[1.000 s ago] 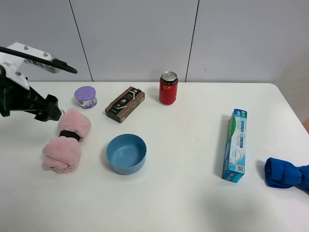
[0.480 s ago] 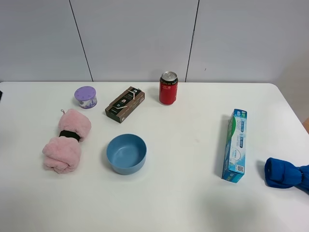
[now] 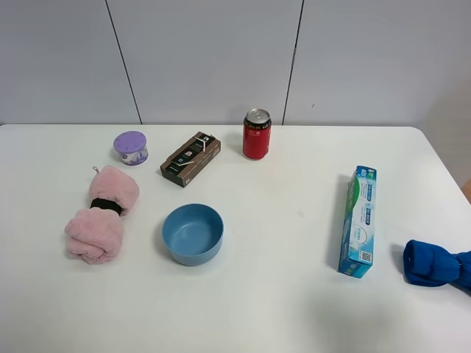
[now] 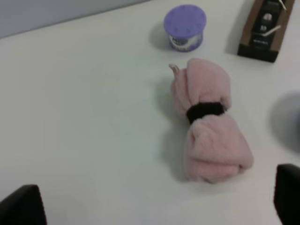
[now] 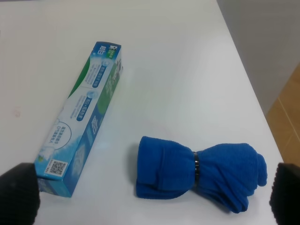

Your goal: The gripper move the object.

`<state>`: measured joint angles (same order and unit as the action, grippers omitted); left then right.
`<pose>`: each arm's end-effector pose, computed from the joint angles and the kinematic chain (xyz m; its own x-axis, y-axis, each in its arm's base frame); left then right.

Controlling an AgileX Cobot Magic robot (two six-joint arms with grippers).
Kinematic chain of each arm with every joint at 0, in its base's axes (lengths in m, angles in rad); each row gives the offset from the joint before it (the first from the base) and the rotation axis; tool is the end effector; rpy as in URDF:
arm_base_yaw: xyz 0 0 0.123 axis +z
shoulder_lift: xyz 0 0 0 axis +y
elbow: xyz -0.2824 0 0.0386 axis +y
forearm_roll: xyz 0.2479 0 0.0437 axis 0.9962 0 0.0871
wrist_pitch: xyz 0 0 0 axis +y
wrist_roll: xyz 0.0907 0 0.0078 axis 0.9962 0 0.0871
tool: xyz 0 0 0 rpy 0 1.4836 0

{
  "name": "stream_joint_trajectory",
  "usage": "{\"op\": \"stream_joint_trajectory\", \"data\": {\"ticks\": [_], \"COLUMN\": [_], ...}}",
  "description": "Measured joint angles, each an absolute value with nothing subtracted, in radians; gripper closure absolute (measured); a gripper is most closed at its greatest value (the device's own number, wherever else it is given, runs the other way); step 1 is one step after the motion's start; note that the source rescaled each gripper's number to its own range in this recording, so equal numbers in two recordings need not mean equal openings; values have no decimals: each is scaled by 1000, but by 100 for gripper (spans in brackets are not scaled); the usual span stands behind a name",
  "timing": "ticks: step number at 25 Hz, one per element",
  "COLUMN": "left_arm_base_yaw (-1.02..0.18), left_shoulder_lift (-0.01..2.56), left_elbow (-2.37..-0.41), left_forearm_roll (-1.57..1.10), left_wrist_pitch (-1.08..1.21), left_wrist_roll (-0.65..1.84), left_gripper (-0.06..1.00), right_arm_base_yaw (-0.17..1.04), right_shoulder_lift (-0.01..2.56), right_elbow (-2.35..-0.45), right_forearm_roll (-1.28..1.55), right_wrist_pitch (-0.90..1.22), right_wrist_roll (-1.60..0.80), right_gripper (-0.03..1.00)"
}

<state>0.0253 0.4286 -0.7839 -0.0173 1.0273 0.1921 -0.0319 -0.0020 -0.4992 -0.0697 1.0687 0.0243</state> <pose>0.0522 0.0000 0.3523 -0.5449 0.1684 -0.8214 0.0878 0.9857 0.1438 -0.0057 -0.0054 0.2765 -0.4617 0.0055 -0.8870 0.0817 0.9960 -0.0364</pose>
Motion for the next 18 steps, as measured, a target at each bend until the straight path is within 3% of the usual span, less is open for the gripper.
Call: {"op": "stream_joint_trajectory", "data": {"ticks": [10,18], "left_arm_base_yaw": [29,29], "left_shoulder_lift": [102,24], "left_elbow": [-638,-570], "left_forearm_roll": [-87,-89], "left_wrist_pitch": [1050,1051], "left_wrist_roll": [192,188], "left_gripper": [-4,-4], "right_arm_base_yaw": [-32,-32], "right_shoulder_lift": [-2,-2], "right_elbow": [-499,-499], "right_forearm_roll": [-70,-70], "right_wrist_pitch": [1069,1069], "right_wrist_roll": [24,24], "right_gripper": [-3,-3]}}
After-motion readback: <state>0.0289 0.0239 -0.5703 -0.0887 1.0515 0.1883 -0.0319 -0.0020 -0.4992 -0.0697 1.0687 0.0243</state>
